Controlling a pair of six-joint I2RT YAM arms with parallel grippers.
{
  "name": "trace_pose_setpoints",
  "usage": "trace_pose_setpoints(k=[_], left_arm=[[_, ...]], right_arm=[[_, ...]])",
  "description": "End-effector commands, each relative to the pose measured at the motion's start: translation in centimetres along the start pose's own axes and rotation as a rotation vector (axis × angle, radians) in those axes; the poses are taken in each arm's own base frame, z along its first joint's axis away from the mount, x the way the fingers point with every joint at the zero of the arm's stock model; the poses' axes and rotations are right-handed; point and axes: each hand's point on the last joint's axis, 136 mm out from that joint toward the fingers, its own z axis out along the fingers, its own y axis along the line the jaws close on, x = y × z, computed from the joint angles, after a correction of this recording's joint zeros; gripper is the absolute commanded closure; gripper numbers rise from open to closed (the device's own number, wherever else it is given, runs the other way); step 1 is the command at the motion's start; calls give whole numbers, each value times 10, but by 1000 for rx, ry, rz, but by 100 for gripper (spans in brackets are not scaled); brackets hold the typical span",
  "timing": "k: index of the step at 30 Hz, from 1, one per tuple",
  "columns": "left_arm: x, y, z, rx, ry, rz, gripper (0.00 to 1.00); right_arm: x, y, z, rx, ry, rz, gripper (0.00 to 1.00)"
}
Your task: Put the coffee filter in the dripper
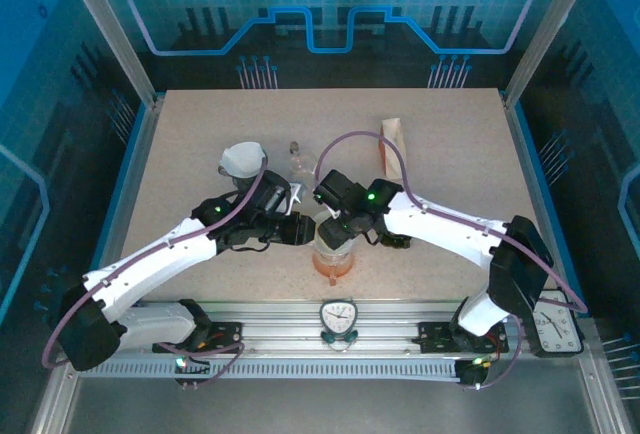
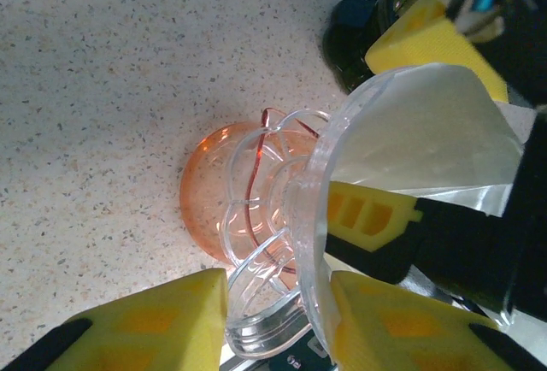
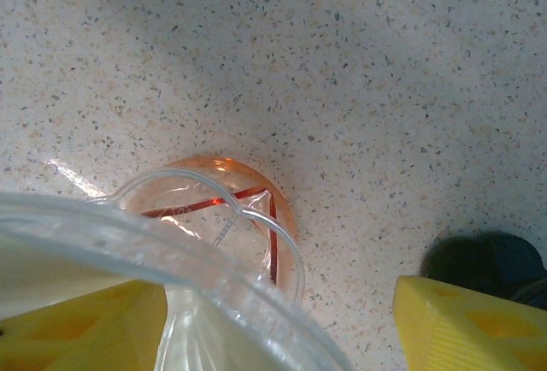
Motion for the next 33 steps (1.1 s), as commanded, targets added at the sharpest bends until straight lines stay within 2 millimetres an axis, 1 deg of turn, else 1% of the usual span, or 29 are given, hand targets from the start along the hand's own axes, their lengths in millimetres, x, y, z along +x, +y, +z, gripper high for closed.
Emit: trace_pose_setpoints(k=[1, 5, 8, 12, 15, 17, 20, 22, 24, 29, 33], left_arm=[[5, 4, 3, 3, 21, -29, 63], [5, 4, 2, 4, 14, -35, 63], [2, 3, -3, 15, -12, -41, 61], [-6, 1, -12, 34, -71, -52, 51], [-11, -2, -15, 62, -100, -62, 44], [-12, -3, -13, 67, -96, -63, 42], [-11, -2, -6, 60, -73, -67, 42], [-9, 0, -1, 55, -58, -71, 45], [-7, 3, 2, 36, -43, -77, 54], [-3, 8, 4, 14, -28, -80, 67], [1, 8, 6, 22, -11, -81, 77]], right_arm=[[6, 1, 12, 15, 19, 5, 28], [9, 0, 18, 27, 24, 5, 29], [10, -1, 19, 33, 18, 9, 29], [11, 0, 19, 34, 10, 11, 29], [9, 0, 19, 34, 4, 12, 29], [9, 0, 19, 35, 5, 12, 29], [9, 1, 19, 35, 4, 10, 29], [9, 1, 19, 34, 4, 12, 29], [9, 1, 19, 36, 3, 14, 29], [10, 0, 18, 36, 0, 17, 29], [9, 0, 17, 37, -3, 20, 29]])
